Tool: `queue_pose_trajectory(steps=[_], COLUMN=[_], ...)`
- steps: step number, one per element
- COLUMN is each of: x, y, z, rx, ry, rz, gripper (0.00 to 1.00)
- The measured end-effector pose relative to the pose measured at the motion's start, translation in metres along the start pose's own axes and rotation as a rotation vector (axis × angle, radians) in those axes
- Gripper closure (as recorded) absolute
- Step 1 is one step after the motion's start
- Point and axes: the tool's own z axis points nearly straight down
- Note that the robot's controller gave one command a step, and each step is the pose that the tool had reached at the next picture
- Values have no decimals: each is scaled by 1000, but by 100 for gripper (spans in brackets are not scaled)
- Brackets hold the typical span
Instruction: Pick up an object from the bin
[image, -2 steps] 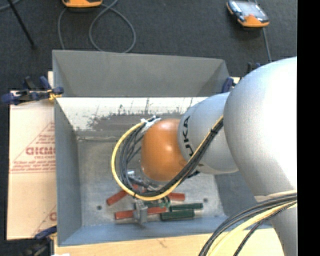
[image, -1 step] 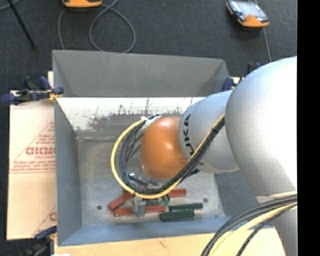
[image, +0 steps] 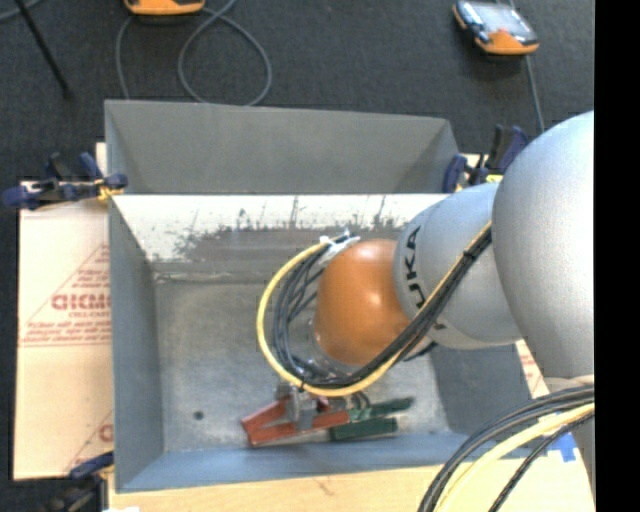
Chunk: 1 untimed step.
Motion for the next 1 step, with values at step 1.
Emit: queue_pose_trajectory(steps=[1], x=[-11], y=[-2], z=[-69], rx=[0], ry=[-6], rz=[4], gripper=[100])
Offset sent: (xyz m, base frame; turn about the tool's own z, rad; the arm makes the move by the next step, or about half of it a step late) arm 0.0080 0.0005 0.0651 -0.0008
